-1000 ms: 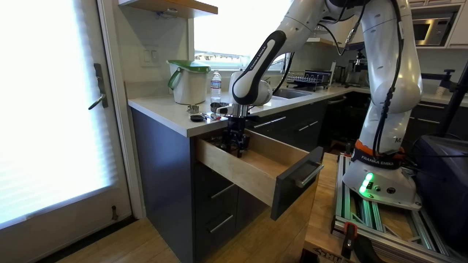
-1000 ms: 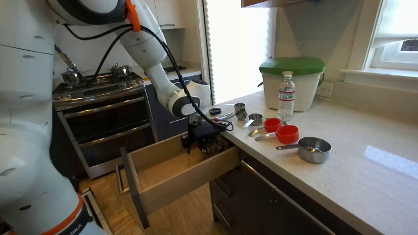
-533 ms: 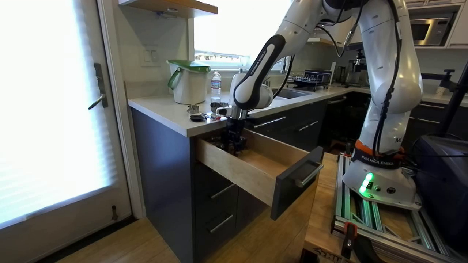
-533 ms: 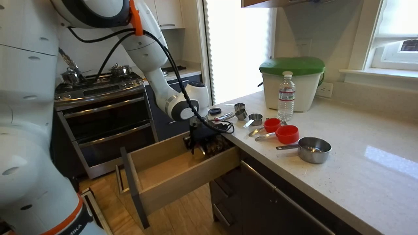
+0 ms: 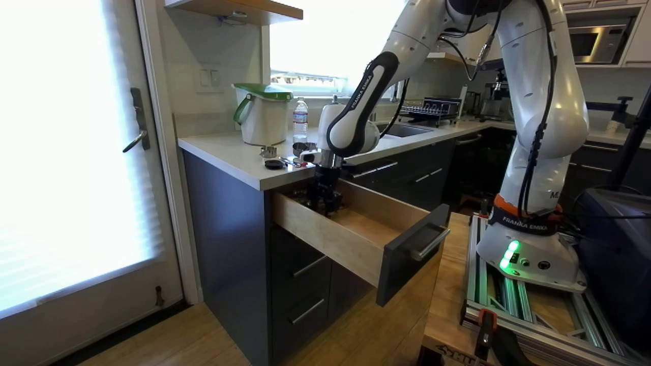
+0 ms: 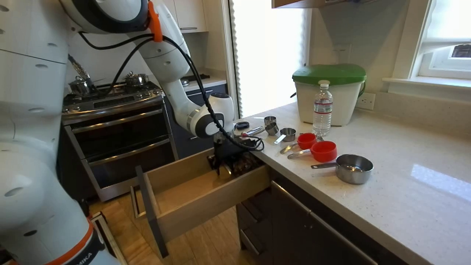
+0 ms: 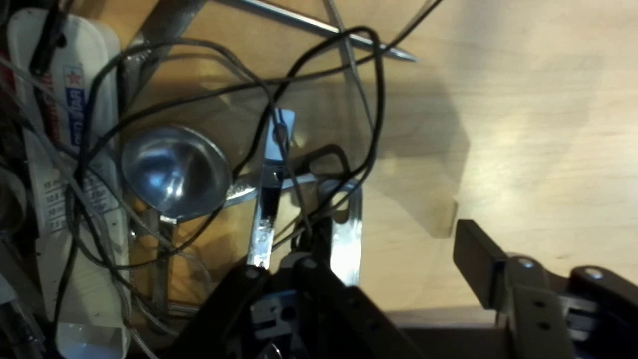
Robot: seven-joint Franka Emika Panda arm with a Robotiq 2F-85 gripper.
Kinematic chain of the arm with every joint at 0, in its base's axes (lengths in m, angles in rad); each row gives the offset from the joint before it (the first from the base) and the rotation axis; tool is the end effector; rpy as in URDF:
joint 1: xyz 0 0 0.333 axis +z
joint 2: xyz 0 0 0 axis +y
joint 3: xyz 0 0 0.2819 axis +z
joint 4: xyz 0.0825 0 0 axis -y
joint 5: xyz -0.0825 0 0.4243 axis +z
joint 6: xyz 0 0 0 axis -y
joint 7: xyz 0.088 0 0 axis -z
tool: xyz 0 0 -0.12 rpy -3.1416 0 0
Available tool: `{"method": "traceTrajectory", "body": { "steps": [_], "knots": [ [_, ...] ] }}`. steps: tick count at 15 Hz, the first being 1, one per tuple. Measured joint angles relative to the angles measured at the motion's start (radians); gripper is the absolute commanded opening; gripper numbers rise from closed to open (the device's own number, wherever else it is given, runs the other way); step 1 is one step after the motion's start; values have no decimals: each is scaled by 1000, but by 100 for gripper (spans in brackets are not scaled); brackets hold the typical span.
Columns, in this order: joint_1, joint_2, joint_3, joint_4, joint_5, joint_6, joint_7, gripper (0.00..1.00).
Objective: Pick up the silver and red measuring spoon from the open drawer and put it on the kitchen counter
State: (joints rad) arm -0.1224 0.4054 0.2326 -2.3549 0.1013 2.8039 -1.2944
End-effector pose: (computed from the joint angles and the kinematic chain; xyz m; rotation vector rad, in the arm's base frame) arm 0.5130 0.0655 0.0859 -2.4459 -1.8385 -0.1720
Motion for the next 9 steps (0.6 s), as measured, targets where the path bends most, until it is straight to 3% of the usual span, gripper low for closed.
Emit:
{"method": "traceTrajectory", "body": {
  "steps": [4, 9],
  "knots": [
    [-8, -3, 10, 12, -2, -56, -4, 56],
    [-21, -19, 30, 30, 3, -168, -47, 61]
  ]
}}
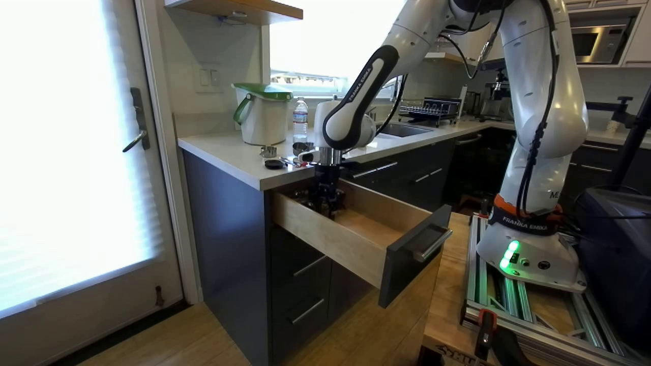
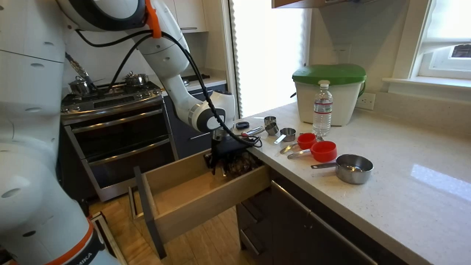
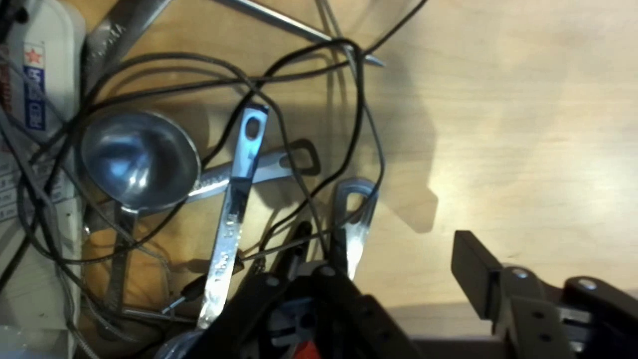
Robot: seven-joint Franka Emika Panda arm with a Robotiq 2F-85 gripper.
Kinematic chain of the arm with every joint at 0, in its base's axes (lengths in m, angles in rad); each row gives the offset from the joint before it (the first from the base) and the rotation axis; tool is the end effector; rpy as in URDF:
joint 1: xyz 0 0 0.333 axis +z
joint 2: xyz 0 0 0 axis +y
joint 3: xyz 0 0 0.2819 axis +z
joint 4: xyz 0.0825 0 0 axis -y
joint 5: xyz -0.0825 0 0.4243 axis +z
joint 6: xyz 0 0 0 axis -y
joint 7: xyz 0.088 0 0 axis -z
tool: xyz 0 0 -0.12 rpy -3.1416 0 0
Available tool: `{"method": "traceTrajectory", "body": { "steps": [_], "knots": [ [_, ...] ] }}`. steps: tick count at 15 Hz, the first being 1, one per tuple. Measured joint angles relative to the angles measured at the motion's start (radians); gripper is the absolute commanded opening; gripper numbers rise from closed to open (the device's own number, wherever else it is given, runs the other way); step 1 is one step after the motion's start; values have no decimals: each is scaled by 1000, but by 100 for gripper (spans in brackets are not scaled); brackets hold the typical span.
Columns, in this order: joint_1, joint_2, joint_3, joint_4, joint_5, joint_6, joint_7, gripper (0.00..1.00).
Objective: Pick up the silver and red measuring spoon from the open drawer and put it on the kitchen counter
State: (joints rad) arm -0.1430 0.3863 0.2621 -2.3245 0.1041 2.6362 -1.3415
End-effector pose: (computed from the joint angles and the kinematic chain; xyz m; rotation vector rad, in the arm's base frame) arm 0.5116 0.0733 0.0928 -2.3276 -1.8675 -0.0446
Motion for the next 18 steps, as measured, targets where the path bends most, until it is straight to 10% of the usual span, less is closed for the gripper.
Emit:
{"method": "traceTrajectory", "body": {
  "steps": [3, 18],
  "knots": [
    [0, -2, 1, 1, 4, -8, -10, 77],
    [37, 27, -29, -13, -15, 161, 101, 68]
  ]
}}
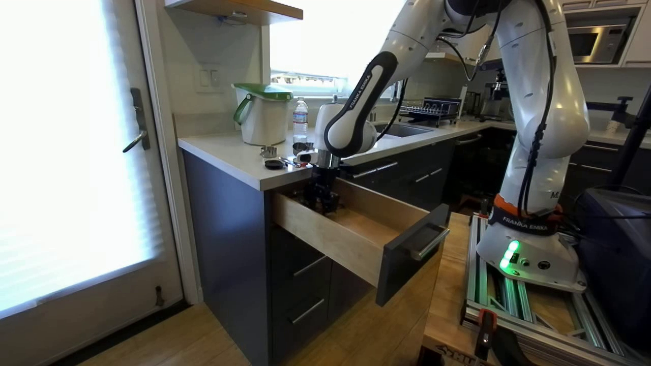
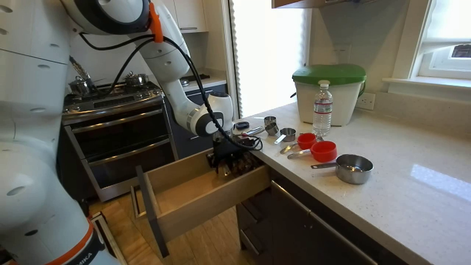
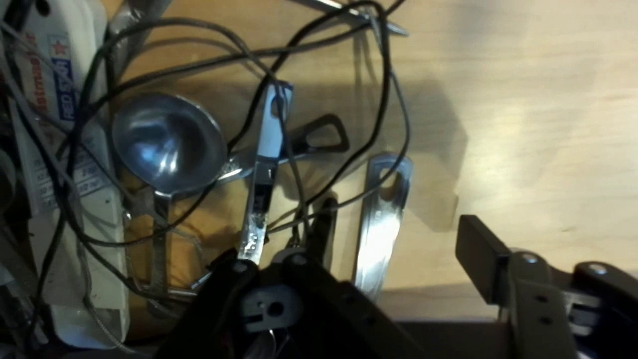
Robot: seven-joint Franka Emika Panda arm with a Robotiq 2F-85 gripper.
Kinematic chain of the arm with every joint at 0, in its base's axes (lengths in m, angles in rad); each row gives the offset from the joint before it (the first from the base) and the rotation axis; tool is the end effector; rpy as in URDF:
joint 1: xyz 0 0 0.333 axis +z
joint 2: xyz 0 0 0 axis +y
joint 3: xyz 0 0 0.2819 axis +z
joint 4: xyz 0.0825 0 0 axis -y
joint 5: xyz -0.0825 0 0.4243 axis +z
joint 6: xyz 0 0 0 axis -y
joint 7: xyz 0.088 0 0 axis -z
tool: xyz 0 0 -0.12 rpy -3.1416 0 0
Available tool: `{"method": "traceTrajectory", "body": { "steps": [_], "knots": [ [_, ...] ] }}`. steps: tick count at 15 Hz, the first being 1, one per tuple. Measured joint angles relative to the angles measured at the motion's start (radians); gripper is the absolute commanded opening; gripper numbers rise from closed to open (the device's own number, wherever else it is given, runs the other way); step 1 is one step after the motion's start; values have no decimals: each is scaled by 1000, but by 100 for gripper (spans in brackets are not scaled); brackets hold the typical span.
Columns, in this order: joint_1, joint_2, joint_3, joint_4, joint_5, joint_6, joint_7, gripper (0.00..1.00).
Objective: Pick up the silver and red measuring spoon from the open drawer and put it on the kitchen counter
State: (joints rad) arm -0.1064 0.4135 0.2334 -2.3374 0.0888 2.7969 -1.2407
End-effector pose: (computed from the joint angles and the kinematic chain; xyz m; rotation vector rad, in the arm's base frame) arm 0.5173 0.0754 0.0871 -2.4689 -1.8063 -0.1703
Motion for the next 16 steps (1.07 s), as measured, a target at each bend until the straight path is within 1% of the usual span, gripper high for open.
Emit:
{"method": "traceTrajectory", "body": {
  "steps": [3, 6, 12, 16],
  "knots": [
    [0, 1, -2, -7, 0, 25, 10, 66],
    [0, -1, -4, -15, -3, 36, 25, 66],
    [-2, -18, -16, -47, -14, 42, 56, 71],
    [-6, -22, -16, -75, -14, 43, 62, 71]
  ]
}}
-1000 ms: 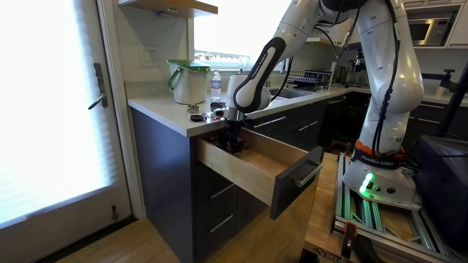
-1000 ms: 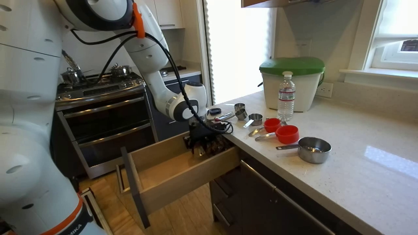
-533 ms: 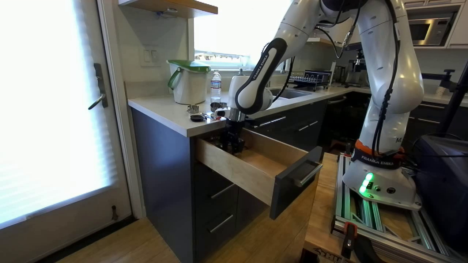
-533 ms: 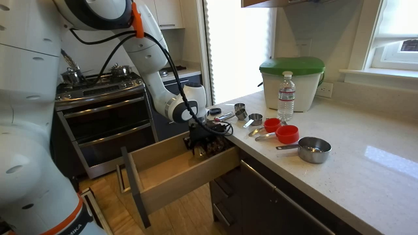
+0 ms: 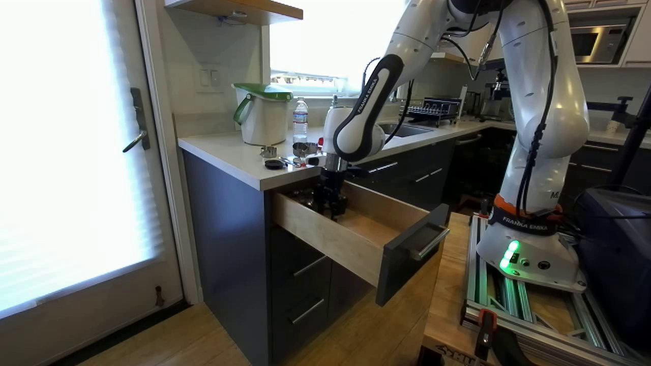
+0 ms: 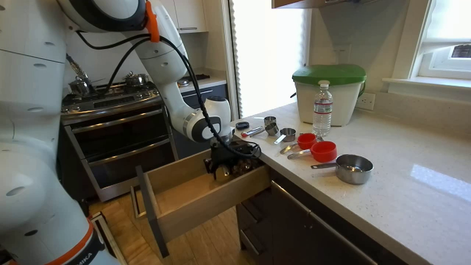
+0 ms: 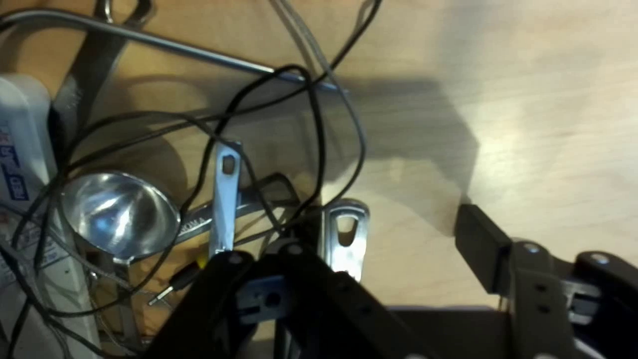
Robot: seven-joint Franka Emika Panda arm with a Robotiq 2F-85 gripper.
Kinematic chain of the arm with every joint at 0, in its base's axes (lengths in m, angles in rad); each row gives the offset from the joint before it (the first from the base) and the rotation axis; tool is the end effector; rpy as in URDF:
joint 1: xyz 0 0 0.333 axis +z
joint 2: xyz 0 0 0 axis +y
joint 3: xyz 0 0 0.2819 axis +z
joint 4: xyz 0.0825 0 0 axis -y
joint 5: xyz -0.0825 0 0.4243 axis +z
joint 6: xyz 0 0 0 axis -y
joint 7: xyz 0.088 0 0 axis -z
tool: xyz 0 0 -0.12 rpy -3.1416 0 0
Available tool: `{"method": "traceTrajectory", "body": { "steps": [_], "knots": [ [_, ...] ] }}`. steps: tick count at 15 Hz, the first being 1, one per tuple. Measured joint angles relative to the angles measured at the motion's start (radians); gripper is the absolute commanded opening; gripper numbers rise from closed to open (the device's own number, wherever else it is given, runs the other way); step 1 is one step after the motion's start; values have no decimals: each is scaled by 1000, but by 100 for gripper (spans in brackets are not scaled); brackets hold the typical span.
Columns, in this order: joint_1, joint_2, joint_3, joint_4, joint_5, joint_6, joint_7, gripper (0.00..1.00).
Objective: Pick up the silver and red measuring spoon from the open drawer and put it on the kitchen counter
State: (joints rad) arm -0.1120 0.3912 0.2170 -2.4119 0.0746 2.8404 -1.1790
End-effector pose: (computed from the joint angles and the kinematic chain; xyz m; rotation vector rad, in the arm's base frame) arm 0.4934 0.0616 0.0773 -2.5377 -1.7276 -0.1404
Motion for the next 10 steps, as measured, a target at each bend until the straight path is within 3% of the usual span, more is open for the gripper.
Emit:
{"method": "traceTrajectory", "body": {
  "steps": [10],
  "knots": [
    [1, -8, 6, -8, -6, 0, 1, 64]
  ]
}}
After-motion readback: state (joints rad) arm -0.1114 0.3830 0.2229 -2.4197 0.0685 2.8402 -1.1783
